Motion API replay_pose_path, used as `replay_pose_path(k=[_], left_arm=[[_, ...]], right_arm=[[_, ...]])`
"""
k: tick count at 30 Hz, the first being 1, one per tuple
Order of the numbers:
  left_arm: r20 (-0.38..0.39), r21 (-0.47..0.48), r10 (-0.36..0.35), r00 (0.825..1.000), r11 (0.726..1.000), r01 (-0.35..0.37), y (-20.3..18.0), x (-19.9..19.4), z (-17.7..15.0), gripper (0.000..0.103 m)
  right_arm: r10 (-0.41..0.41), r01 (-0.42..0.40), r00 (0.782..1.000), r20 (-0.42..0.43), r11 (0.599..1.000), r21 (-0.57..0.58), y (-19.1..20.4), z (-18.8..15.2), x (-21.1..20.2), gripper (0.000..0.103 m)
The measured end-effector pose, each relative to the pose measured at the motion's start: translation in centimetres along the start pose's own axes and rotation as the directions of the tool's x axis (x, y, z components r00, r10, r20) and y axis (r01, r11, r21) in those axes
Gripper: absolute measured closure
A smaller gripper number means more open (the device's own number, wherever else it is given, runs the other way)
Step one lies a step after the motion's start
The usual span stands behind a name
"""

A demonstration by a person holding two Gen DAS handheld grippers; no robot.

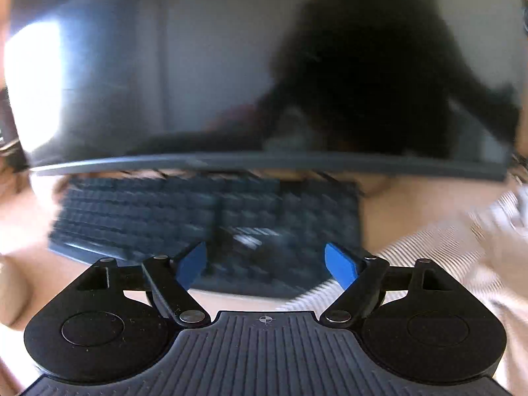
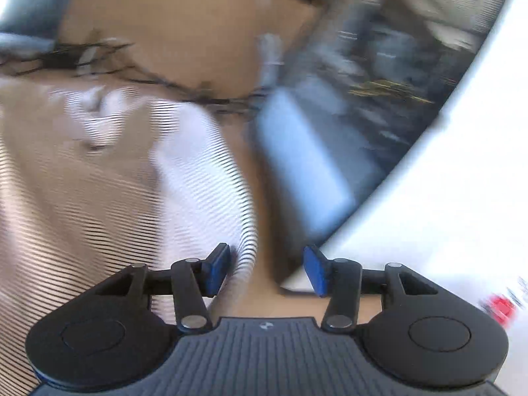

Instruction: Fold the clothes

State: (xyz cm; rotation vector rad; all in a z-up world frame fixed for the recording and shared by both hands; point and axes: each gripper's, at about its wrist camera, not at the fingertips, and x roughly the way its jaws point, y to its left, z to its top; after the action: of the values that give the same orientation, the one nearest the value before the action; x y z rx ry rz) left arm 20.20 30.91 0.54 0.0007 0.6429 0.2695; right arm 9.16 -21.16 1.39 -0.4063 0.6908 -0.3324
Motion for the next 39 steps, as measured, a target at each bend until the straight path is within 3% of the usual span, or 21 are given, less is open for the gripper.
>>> replay_pose_path(k=[2,4,6,7,9,13,16,17,18,20,22,24,25,34,39], left_arm=[[-0.024,-0.054,-0.024,0.999,0.998,0.022,1.5,-0.2,0.5,0.010],[-0.063,-0.076,-0.115,0.991,0.991,0.110,0.7,-1.0,-0.1,0.009],[-0.106,-0.091,-0.228,0.968,0.972,0.218,-0.9,-1.9,-1.0,0.008],[-0.127,-0.100,-0.283,0.951,0.957,0.271,-1.7,-2.3,-1.5,0.008],[-0.166,-0.122,-0.390,0.906,0.920,0.374,-3.3,-3.2,-2.4,0.007],[-0.247,-0.133,-0.580,0.776,0.814,0.566,-9.9,-4.7,-4.6,0.005],[-0.310,-0.110,-0.658,0.686,0.742,0.661,-14.8,-4.8,-5.7,0.004],[-0.327,-0.095,-0.667,0.669,0.728,0.679,-16.1,-5.1,-6.0,0.004],[-0.344,-0.083,-0.666,0.662,0.724,0.685,-17.3,-4.9,-6.2,0.004],[-0.376,-0.074,-0.652,0.659,0.730,0.680,-18.8,-4.4,-6.8,0.004],[-0.401,-0.085,-0.638,0.658,0.741,0.666,-19.4,-4.4,-7.5,0.003],[-0.410,-0.084,-0.628,0.661,0.748,0.658,-19.5,-4.4,-7.9,0.002],[-0.412,-0.080,-0.624,0.664,0.751,0.655,-19.5,-4.5,-8.1,0.002],[-0.406,-0.042,-0.600,0.689,0.766,0.642,-18.8,-5.5,-9.2,0.000],[-0.393,-0.051,-0.603,0.695,0.768,0.638,-18.6,-5.7,-9.5,0.000]], right_arm=[[0.006,-0.005,1.000,-0.010,0.996,0.085,-2.2,-0.6,-0.8,0.043],[0.113,-0.107,0.994,-0.014,0.969,0.221,-4.8,-1.5,-1.4,0.035],[0.244,-0.224,0.970,-0.008,0.902,0.370,-7.3,-2.8,-1.8,0.035],[0.326,-0.286,0.945,-0.012,0.845,0.452,-8.3,-3.6,-1.5,0.035],[0.429,-0.338,0.903,-0.020,0.738,0.584,-9.5,-5.2,-0.4,0.035],[0.517,-0.296,0.855,-0.042,0.552,0.779,-9.8,-8.6,2.1,0.036],[0.575,-0.277,0.818,0.011,0.376,0.884,-9.9,-10.5,3.9,0.048],[0.587,-0.278,0.809,0.034,0.332,0.901,-9.7,-10.7,4.3,0.059],[0.594,-0.282,0.804,0.043,0.316,0.906,-9.6,-10.5,4.7,0.083],[0.583,-0.327,0.810,0.063,0.360,0.874,-9.8,-8.9,4.5,0.091],[0.528,-0.400,0.841,0.119,0.458,0.794,-11.1,-5.2,2.7,0.095],[0.448,-0.468,0.862,0.236,0.529,0.707,-13.5,-0.9,-0.1,0.100],[0.406,-0.496,0.863,0.301,0.563,0.661,-14.8,1.3,-1.7,0.100],[0.395,-0.582,0.787,0.474,0.731,0.356,-13.5,14.5,-3.6,0.100],[0.507,-0.643,0.747,0.429,0.715,0.274,-7.5,18.1,-1.1,0.100]])
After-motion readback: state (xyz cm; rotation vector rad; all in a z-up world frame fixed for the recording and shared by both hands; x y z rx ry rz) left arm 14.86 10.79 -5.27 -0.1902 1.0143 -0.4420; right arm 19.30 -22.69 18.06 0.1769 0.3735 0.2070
